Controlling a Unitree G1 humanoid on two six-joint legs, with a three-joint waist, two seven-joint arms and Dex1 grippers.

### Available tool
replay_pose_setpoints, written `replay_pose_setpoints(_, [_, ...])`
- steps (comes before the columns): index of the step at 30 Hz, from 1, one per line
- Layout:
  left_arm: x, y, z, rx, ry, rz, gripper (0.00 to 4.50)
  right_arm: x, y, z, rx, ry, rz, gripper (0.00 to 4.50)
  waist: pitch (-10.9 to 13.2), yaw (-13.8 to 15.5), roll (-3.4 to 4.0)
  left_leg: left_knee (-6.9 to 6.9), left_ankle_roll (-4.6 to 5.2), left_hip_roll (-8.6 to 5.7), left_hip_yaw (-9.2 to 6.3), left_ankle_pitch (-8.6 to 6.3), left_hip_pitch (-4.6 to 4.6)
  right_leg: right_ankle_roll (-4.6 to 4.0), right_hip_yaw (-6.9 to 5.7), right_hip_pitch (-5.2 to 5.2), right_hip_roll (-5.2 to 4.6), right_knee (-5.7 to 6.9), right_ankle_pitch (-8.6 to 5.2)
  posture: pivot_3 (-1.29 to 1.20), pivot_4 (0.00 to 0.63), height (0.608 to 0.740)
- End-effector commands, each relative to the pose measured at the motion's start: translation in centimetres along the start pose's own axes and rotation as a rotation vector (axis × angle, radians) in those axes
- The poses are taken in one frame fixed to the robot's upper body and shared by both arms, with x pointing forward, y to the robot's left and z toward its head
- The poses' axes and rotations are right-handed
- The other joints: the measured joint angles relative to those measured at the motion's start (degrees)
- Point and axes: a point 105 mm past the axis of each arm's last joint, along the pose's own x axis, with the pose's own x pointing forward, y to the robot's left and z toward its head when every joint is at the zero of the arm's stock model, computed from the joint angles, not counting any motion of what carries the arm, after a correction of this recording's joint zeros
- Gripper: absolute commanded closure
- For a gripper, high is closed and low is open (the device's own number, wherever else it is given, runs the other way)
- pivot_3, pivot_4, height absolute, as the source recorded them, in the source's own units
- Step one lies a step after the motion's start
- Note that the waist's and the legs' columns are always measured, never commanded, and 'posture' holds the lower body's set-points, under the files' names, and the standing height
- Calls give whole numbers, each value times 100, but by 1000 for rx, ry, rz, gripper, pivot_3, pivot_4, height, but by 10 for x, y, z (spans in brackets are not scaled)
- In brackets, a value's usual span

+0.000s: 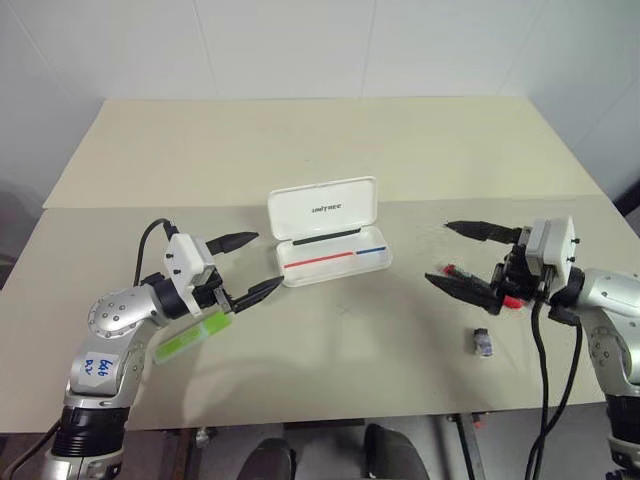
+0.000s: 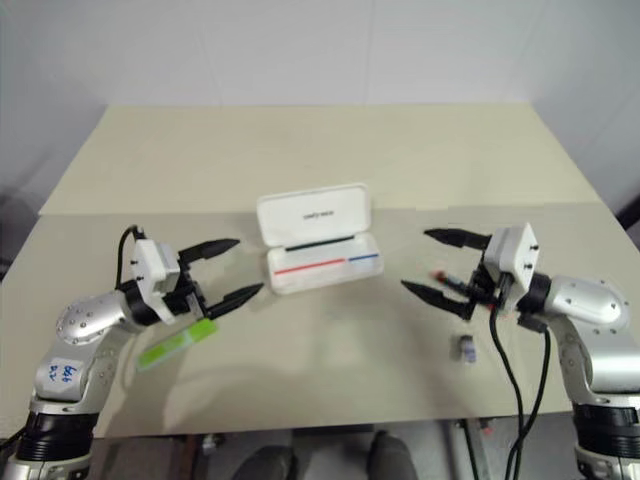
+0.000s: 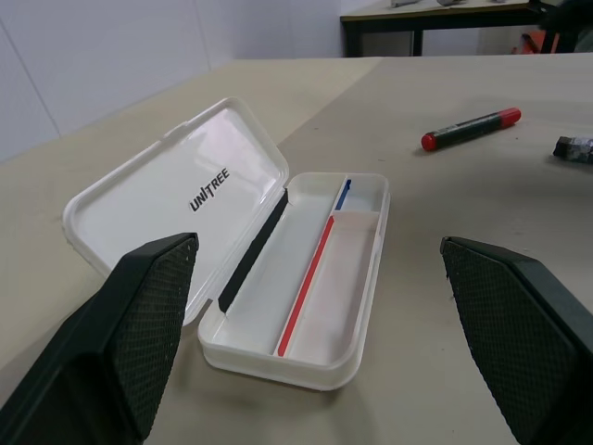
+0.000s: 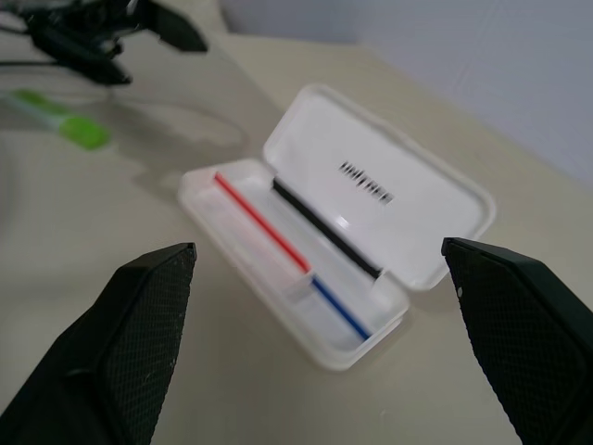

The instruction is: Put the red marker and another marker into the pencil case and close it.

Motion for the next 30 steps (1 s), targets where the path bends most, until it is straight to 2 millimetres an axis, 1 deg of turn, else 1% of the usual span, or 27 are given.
replay_pose_setpoints(1, [4, -6, 16, 41, -45, -47, 8, -6, -2, 9, -35, -5, 7, 0, 0, 2, 0, 0, 0, 0, 2, 0, 0, 0, 0, 0, 0, -1, 0, 0, 150, 740])
replay_pose_setpoints(9, [5, -6, 15, 39, -38, -76, 8, 2, -1, 7, -32, -11, 35, 0, 0, 62, -1, 8, 0, 2, 9, 0, 2, 1, 0, 1, 0, 0, 1, 0, 150, 740])
replay_pose_setpoints(11, [5, -6, 12, 41, -27, -88, 8, 7, -1, 6, -37, -20, 56, 0, 0, 63, -1, 9, 0, 2, 10, 0, 3, 2, 0, 2, 0, 0, 1, 0, 150, 740])
replay_pose_setpoints(12, [5, -7, 11, 40, -27, -95, 419, 9, -1, 6, -40, -23, 64, 0, 0, 62, -1, 9, 0, 2, 10, 0, 3, 2, -1, 2, 0, 0, 1, 0, 150, 740])
replay_pose_setpoints(13, [5, -8, 9, 44, -15, -102, 650, 11, -1, 7, -43, -27, 72, 0, 0, 64, -1, 9, 0, 3, 10, 0, 3, 2, -1, 1, 1, 0, 1, 0, 150, 740])
replay_pose_setpoints(15, [5, -9, 3, 43, 2, -111, 1284, 14, -1, 7, -53, -31, 89, 0, 0, 72, -1, 8, 0, 3, 9, 0, 3, 2, -1, 1, 1, 0, 1, 0, 150, 740])
replay_pose_setpoints(18, [3, -13, -6, 44, 35, -127, 2375, 22, 0, 9, -79, -43, 120, 0, 1, 59, 0, 6, 0, 1, 12, 0, 3, 2, -2, 0, 0, -3, 1, 0, 150, 740])
replay_pose_setpoints(19, [6, -14, -7, 48, 39, -132, 2670, 24, -2, 11, -84, -49, 126, 0, 1, 59, 0, 5, 0, 2, 13, 0, 3, 2, -2, 0, 0, -3, 1, 0, 150, 740])
replay_pose_setpoints(24, [16, -14, -18, 59, 82, -151, 2670, 34, 5, 14, -86, -72, 184, 0, 1, 80, -2, 5, 0, 2, 9, 0, 2, 3, -4, 0, 0, -3, 1, 0, 150, 740])
replay_pose_setpoints(28, [30, -12, -33, 67, 168, -171, 2670, 39, 15, 16, -91, -84, 233, 0, 1, 75, -2, 8, 0, 1, 10, 0, 1, 5, -5, 1, 0, -3, 3, 0, 150, 740])
replay_pose_setpoints(30, [43, -10, -35, 75, 176, -158, 2670, 41, 15, 18, -94, -93, 229, 0, 1, 72, -3, 8, 0, 1, 12, 0, 3, 10, -5, 1, 1, -3, 5, 0, 150, 740])
